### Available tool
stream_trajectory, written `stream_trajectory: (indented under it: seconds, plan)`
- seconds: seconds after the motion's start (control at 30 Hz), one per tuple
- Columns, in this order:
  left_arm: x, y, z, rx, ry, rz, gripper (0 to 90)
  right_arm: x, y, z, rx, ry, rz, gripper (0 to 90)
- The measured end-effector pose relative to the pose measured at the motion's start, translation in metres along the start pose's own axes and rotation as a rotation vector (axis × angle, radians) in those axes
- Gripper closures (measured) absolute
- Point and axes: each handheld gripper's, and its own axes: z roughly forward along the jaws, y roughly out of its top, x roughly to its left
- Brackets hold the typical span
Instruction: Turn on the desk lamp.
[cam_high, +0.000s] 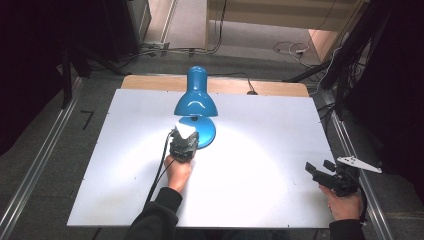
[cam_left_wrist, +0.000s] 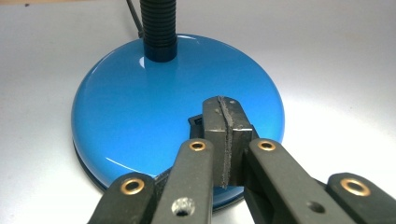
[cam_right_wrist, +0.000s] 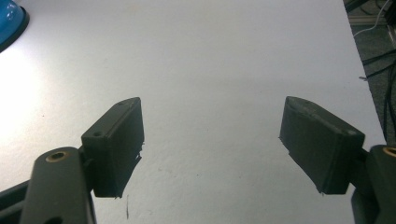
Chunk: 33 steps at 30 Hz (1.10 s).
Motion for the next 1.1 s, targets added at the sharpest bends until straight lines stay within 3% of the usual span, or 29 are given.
stream_trajectory:
  seconds: [0.13,0.47,0.67,0.73,0.9,1.0,1.1]
  plan:
    - [0.003,0.001,0.000,0.002,-0.019,-0.034,90.0,-0.001,0.000,-0.001,-0.006,0.001,-0.002,20.3]
    - [0.006,0.002,-0.007,0.002,-0.061,-0.046,90.0,-0.002,0.000,-0.001,-0.007,0.000,0.003,20.3]
    - [0.008,0.005,-0.015,-0.012,-0.060,-0.047,89.3,-0.002,0.000,-0.001,-0.004,0.000,0.005,20.3]
    - [0.014,0.005,-0.019,-0.016,-0.074,-0.070,85.1,-0.002,0.000,-0.001,-0.003,0.000,0.005,20.3]
    - [0.021,0.002,-0.024,-0.011,-0.070,-0.067,76.3,-0.002,0.000,0.000,-0.002,-0.003,0.004,20.3]
    - [0.025,0.000,-0.028,-0.010,-0.064,-0.074,64.6,-0.001,0.000,-0.001,-0.003,-0.003,0.004,20.3]
    - [0.026,-0.001,-0.033,-0.015,-0.066,-0.063,62.0,-0.001,0.000,-0.001,-0.002,-0.003,0.002,20.3]
